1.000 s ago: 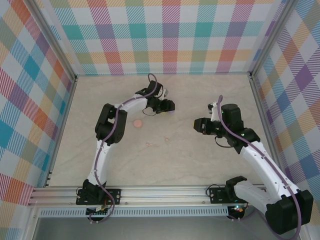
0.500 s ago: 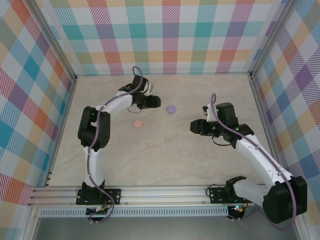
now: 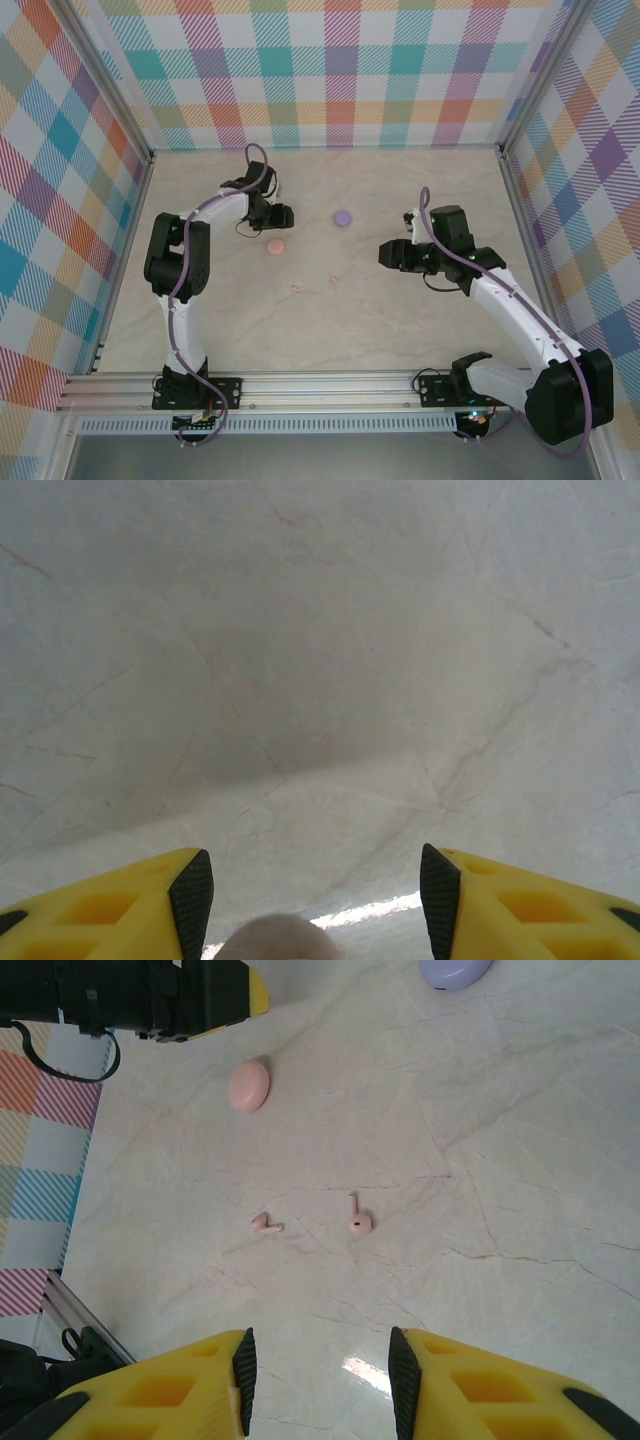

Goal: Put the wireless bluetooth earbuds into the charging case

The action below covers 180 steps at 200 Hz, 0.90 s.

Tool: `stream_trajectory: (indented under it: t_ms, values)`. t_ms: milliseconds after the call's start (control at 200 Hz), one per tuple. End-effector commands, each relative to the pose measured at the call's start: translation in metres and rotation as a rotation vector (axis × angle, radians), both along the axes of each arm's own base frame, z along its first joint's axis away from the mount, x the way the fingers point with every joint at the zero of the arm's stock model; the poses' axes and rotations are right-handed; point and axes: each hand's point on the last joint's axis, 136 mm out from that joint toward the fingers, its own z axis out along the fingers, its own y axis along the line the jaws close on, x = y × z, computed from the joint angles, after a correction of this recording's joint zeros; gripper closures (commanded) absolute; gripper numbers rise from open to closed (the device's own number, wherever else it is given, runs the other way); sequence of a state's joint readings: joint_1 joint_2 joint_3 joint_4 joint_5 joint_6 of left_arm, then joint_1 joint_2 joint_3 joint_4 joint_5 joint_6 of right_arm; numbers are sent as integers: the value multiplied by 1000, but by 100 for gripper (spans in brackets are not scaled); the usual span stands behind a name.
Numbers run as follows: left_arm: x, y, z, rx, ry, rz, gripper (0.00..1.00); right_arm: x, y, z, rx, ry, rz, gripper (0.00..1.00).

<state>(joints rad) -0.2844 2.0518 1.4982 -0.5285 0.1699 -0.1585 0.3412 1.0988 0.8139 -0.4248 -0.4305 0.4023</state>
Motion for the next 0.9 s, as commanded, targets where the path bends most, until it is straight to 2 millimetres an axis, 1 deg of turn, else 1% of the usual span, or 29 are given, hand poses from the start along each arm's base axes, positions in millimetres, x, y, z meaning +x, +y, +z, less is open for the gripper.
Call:
stream_trajectory:
  t_ms: [0,75,125,210,410,505,590,725,790,895]
  values:
    - [-18,12,1,30,39,8,42,1,3,6,2,-16,15,59]
    - [-27,19,-2,59,60,12,42,2,3,5,1,-12,14,59]
    - [-31,19,-2,58,68,7,41,1,4,4,0,-10,16,59]
    - [-40,14,-1,21,81,-12,42,1,4,3,-1,-6,15,59]
    - [-58,0,12,-78,90,-58,42,2,5,-1,-7,6,18,58]
    - [-65,-3,14,-104,99,-69,42,2,7,-3,-10,10,21,59]
    - [-69,-4,15,-116,100,-72,41,1,8,-4,-13,16,26,58]
    - [-75,-3,9,-113,117,-68,41,0,13,-9,-18,34,40,58]
    - [-78,-8,10,-134,122,-77,42,0,17,-13,-20,47,54,58]
    - [-81,-19,19,-194,110,-98,42,1,27,-21,-29,69,77,58]
